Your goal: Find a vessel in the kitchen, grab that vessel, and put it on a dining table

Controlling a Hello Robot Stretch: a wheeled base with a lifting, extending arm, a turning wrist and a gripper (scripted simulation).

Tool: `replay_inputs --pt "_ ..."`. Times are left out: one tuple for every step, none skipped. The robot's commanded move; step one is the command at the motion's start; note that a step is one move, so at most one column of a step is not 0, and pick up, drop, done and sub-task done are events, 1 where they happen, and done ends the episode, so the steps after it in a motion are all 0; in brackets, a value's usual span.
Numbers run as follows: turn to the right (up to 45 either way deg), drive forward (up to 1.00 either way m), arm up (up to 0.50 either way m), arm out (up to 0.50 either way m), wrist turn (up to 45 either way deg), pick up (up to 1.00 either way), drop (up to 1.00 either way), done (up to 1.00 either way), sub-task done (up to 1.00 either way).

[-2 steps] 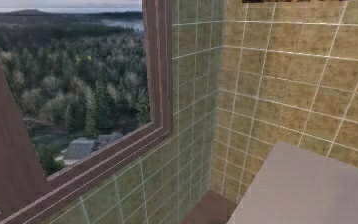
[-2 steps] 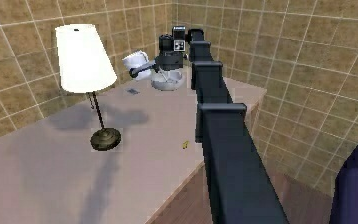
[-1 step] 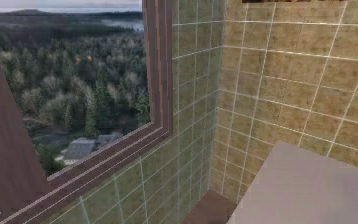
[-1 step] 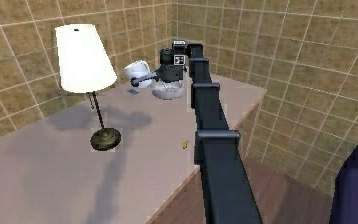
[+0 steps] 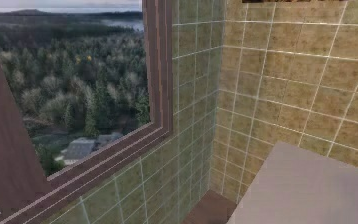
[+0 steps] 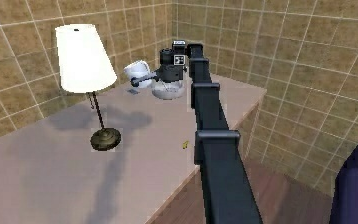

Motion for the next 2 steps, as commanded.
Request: replay_inputs --pt "0.0 0.0 0.0 0.0 0.0 0.0 1.0 0.0 0.0" --pt "0.0 0.0 0.04 0.0 0.0 0.0 0.0 0.0 0.0"
